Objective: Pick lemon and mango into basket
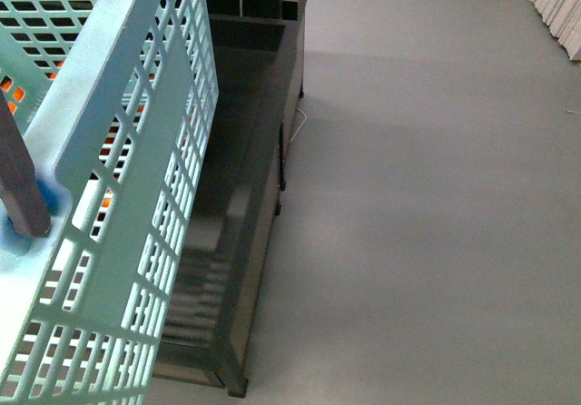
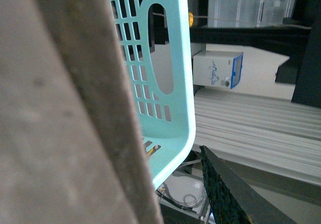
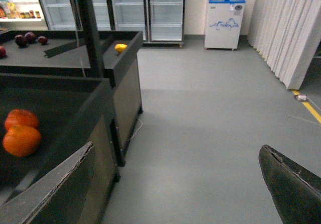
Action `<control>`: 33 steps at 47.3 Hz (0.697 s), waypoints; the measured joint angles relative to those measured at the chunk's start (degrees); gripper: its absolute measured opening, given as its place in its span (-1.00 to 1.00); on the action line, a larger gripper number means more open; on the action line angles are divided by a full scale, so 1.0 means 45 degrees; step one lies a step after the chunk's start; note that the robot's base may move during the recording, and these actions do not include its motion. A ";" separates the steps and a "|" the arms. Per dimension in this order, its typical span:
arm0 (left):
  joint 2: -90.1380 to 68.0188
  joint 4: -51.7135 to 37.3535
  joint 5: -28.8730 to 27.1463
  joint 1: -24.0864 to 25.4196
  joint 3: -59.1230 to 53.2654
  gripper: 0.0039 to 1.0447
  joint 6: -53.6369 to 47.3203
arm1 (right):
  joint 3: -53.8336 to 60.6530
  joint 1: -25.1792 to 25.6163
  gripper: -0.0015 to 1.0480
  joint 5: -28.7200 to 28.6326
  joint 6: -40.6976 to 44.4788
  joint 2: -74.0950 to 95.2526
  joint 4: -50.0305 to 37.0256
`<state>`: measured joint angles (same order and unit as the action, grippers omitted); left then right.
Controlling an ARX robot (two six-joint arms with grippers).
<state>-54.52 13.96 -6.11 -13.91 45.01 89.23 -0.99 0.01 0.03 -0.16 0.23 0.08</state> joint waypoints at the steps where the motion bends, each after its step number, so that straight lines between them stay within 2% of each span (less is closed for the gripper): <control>1: 0.0000 0.0000 -0.0024 0.0015 0.0000 -0.45 0.0005 | 0.0000 0.0000 0.83 -0.0005 0.0000 0.0005 -0.0005; 33: 0.0000 0.0000 0.0005 0.0015 0.0000 -0.45 0.0005 | 0.0000 0.0000 0.83 0.0024 0.0000 -0.0005 0.0000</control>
<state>-54.52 13.96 -6.09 -13.85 45.01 89.25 -0.99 0.01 0.14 -0.16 0.21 0.08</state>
